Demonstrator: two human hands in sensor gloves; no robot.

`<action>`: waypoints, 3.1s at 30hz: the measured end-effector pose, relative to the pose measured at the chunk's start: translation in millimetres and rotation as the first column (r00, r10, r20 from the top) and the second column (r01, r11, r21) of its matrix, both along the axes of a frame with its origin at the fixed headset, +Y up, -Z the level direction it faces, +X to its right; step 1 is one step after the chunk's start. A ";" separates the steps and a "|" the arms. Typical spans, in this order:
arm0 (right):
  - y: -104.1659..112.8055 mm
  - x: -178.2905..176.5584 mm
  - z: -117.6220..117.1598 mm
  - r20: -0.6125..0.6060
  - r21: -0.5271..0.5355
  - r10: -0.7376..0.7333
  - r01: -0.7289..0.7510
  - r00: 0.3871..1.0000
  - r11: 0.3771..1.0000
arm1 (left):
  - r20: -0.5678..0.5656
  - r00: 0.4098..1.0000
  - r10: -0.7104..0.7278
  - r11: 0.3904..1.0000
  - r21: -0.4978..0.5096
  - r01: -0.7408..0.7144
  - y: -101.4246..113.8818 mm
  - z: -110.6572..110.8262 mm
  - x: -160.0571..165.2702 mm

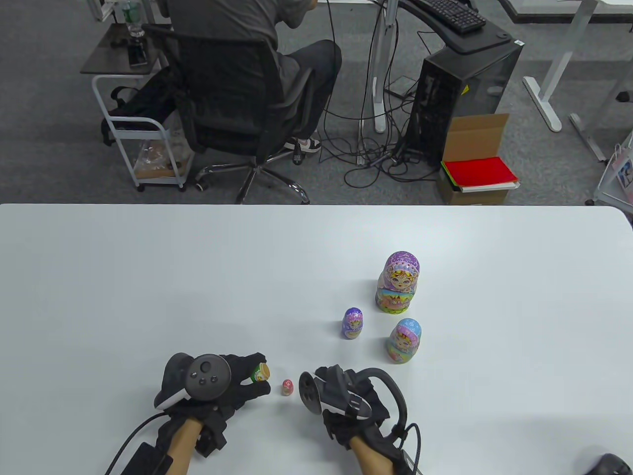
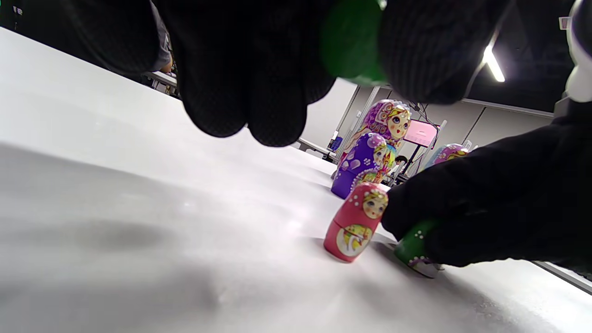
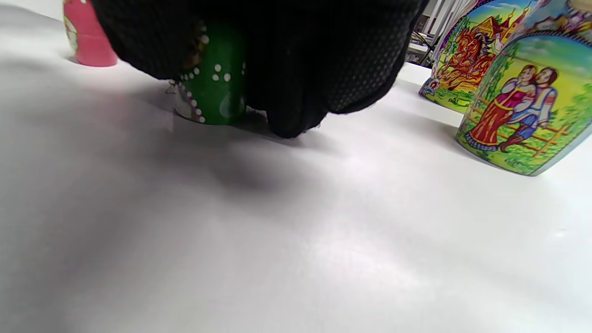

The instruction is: Nest individual Russian dolls into a nested set

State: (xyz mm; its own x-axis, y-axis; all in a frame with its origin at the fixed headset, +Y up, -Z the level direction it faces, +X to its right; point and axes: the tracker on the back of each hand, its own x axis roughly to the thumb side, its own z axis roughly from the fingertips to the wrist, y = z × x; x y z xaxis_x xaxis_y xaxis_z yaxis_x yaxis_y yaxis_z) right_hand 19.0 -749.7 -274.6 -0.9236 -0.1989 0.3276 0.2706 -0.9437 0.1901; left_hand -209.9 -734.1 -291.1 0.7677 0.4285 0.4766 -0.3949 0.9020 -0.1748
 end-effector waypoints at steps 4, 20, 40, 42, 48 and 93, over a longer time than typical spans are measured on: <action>5.0 -1.2 3.0 0.008 0.000 -0.003 0.003 1.000 1.000 | -0.013 1.000 -0.013 1.000 0.002 0.013 0.4 -0.5 -1.7; 4.6 -40.9 11.6 -0.197 0.157 -0.020 0.052 0.980 0.986 | -0.049 0.998 -0.050 0.998 -0.038 0.048 -2.8 -5.3 -6.0; 29.0 6.8 12.8 -0.116 0.143 -0.555 0.567 0.824 0.811 | 0.013 1.000 -0.020 0.999 -0.045 0.020 -1.7 -0.1 7.8; 27.8 14.0 11.2 -0.103 0.108 -0.671 0.679 0.734 0.726 | 0.033 0.999 -0.005 0.999 -0.043 0.007 -0.2 2.6 12.4; 25.8 12.9 10.5 -0.118 0.050 -0.734 0.742 0.669 0.668 | 0.074 0.996 0.040 0.999 -0.031 -0.038 4.2 8.9 21.6; 30.7 39.3 0.8 0.012 0.109 -0.705 0.700 0.709 0.705 | 0.040 0.997 0.069 0.997 -0.025 -0.068 -0.3 3.6 8.9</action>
State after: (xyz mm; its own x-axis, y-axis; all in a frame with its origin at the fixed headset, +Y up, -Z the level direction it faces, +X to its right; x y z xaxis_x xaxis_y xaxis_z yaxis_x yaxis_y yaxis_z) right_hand 58.3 -719.0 -273.8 -0.8219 0.4887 0.2927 -0.4854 -0.8697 0.0893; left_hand -201.0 -734.4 -287.5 0.7161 0.4910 0.4961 -0.4477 0.8684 -0.2133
